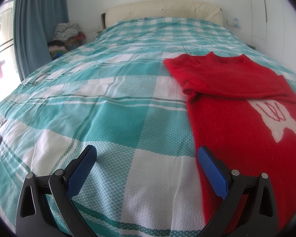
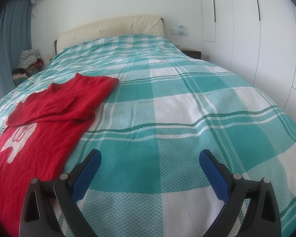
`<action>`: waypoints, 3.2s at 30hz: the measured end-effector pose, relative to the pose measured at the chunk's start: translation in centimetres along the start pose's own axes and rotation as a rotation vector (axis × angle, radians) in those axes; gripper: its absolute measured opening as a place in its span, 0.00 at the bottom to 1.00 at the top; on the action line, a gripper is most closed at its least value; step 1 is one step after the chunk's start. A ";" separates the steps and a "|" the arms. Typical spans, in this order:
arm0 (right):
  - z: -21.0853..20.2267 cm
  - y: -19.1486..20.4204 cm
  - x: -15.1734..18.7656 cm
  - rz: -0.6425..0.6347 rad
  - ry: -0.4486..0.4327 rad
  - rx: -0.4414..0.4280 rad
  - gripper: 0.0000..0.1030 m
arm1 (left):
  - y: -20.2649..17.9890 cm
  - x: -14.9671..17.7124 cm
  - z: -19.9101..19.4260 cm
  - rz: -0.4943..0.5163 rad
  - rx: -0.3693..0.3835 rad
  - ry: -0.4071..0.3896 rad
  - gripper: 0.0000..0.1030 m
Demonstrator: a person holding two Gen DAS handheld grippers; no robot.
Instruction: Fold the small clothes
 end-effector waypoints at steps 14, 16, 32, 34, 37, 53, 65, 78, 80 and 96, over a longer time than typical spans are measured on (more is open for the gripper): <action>0.0 0.0 0.0 0.000 0.000 0.000 0.96 | 0.0 0.0 0.0 0.000 0.001 0.000 0.99; 0.0 0.0 0.0 0.000 0.000 0.000 0.96 | 0.0 0.0 0.0 0.000 0.001 0.000 0.99; 0.0 0.0 0.0 0.000 0.000 0.000 0.96 | 0.1 0.0 0.0 -0.001 0.002 0.000 0.99; 0.0 0.0 0.0 0.000 0.000 0.000 0.96 | 0.1 0.0 0.0 0.000 0.002 0.000 0.99; 0.0 0.0 0.1 0.000 0.000 0.000 0.96 | 0.1 0.0 0.0 0.000 0.003 -0.001 0.99; -1.1 0.1 -0.2 -0.002 -0.033 -0.010 0.96 | -0.2 0.3 -1.1 0.002 0.046 -0.029 0.99; -3.8 -0.4 0.0 0.048 -0.156 -0.136 0.96 | 0.6 0.6 -4.5 -0.037 0.130 -0.177 1.00; -4.4 -0.5 0.1 0.056 -0.193 -0.100 0.98 | 2.0 0.9 -0.9 -0.126 0.156 0.028 0.99; -4.2 -0.5 0.1 0.053 -0.182 -0.094 0.98 | 2.3 1.0 -0.6 -0.147 0.185 0.045 0.99; -7.1 3.9 0.0 -0.043 0.279 -0.297 0.98 | -1.2 4.8 -8.2 -0.112 0.556 0.360 0.98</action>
Point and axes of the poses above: each gripper's, at about its wrist camera, not at the fingertips, and z roughly the way its jaws point, y to its left, x to its underside, the point moved 3 cm from there along z, roughly the way its jaws point, and after that the axes turned 3 degrees about y, right-handed, at the moved point
